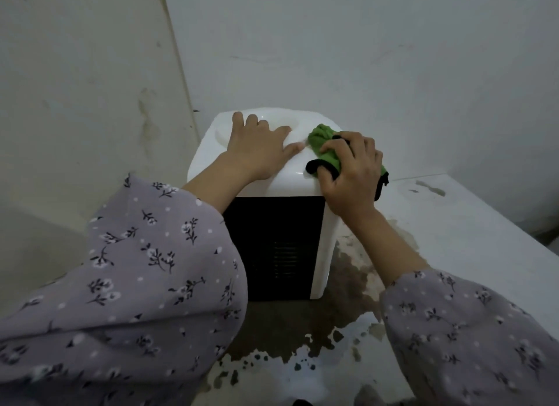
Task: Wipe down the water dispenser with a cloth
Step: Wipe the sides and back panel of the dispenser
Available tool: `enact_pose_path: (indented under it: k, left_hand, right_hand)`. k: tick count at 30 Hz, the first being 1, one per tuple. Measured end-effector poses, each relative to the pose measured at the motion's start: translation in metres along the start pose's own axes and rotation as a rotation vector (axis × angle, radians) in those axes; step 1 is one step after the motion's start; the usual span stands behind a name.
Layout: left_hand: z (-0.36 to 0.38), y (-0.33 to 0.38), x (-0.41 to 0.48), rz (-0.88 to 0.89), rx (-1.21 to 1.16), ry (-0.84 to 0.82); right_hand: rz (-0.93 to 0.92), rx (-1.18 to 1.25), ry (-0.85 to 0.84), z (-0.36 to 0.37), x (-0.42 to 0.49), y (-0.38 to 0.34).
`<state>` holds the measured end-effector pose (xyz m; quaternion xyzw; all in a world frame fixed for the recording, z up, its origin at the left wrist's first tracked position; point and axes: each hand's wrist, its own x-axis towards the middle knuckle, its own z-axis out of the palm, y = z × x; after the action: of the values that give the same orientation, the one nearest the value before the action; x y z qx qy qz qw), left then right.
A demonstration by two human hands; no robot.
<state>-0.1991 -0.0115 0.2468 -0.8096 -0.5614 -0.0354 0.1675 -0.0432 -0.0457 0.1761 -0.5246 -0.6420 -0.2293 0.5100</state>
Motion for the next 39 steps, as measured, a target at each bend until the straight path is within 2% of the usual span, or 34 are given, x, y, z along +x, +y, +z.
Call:
enact_pose_path:
  k: [6, 11, 15, 18, 22, 24, 26, 29, 31, 34, 37, 39]
  left_hand:
    - [0.007, -0.022, -0.012, -0.038, -0.094, 0.041]
    - [0.009, -0.034, -0.019, 0.015, -0.262, 0.040]
    - [0.013, -0.056, -0.029, -0.002, -0.384, 0.053]
    - [0.020, -0.070, -0.034, -0.033, -0.449, 0.101]
    - [0.029, -0.082, -0.044, 0.062, -0.812, 0.173]
    - [0.033, -0.088, -0.052, 0.057, -0.910, 0.225]
    - [0.038, -0.090, -0.064, 0.005, -0.956, 0.330]
    - [0.051, -0.084, -0.091, 0.009, -0.870, 0.635]
    - [0.058, -0.080, -0.110, 0.118, -0.714, 0.802]
    - [0.070, -0.077, -0.128, 0.345, -0.477, 0.835]
    - [0.093, -0.077, -0.138, 0.287, -0.299, 0.832]
    - [0.120, -0.075, -0.148, 0.217, -0.127, 0.838]
  right_hand:
    - [-0.038, 0.155, -0.084, 0.018, 0.017, 0.010]
    - [-0.028, 0.065, 0.084, 0.024, -0.003, 0.003]
    - [-0.073, 0.062, 0.176, 0.037, -0.038, -0.030]
    - [-0.122, 0.035, 0.122, 0.053, -0.065, -0.073]
    - [-0.246, -0.034, 0.034, 0.074, -0.083, -0.124]
    - [-0.242, -0.031, 0.007, 0.073, -0.083, -0.130]
    - [-0.322, -0.025, -0.043, 0.066, -0.088, -0.118]
    - [-0.512, 0.037, -0.136, 0.050, -0.088, -0.086]
    - [-0.575, 0.101, -0.135, 0.045, -0.076, -0.077]
    - [-0.624, 0.161, -0.087, 0.047, -0.056, -0.083]
    - [-0.628, 0.290, -0.069, 0.054, -0.061, -0.092]
    - [-0.678, 0.364, -0.128, 0.060, -0.081, -0.087]
